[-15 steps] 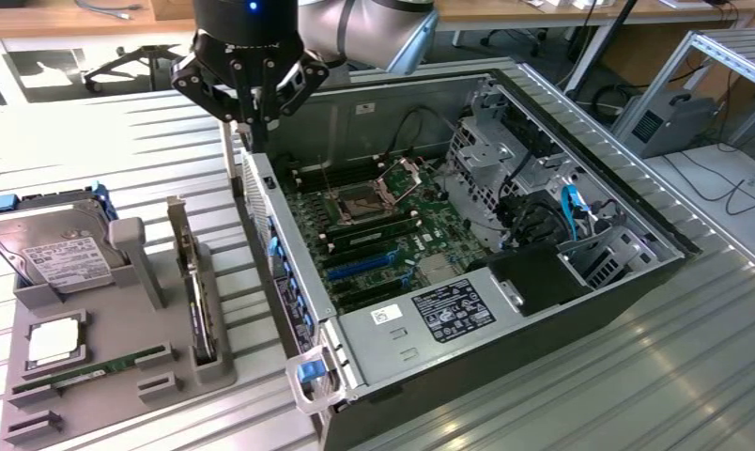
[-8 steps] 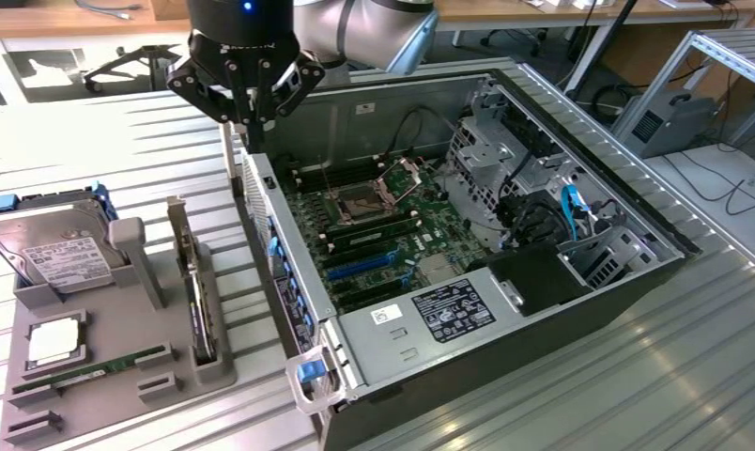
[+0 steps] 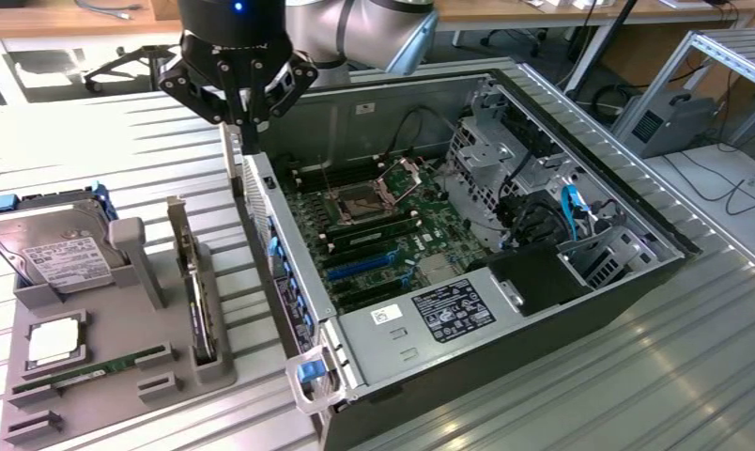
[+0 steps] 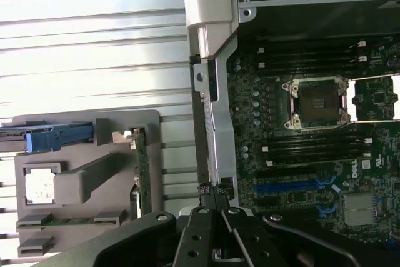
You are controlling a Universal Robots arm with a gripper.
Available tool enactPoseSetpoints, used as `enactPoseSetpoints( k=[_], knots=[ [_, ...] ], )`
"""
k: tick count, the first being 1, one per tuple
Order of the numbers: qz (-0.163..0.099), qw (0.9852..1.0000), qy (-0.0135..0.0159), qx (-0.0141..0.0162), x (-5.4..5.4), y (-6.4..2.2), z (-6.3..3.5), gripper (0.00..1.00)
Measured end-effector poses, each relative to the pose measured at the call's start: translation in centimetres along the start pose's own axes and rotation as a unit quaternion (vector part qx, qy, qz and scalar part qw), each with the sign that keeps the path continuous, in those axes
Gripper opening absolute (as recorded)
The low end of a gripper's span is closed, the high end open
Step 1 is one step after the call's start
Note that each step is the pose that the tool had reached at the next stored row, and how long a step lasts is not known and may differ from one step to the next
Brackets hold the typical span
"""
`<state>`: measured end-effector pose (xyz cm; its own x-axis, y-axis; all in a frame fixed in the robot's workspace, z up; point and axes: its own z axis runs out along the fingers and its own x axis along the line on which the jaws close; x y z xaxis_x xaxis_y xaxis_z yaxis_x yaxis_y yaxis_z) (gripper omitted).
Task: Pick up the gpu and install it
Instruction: 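Reach for the gpu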
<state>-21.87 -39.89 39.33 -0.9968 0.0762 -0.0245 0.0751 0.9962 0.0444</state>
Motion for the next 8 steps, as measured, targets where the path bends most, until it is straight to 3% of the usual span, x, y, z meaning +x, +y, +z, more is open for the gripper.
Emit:
enactPoseSetpoints(
  k=[8],
  knots=[
    [0.000,1.0000,0.0000,0.0000,0.47,-0.03,-0.01,0.11]
  ],
)
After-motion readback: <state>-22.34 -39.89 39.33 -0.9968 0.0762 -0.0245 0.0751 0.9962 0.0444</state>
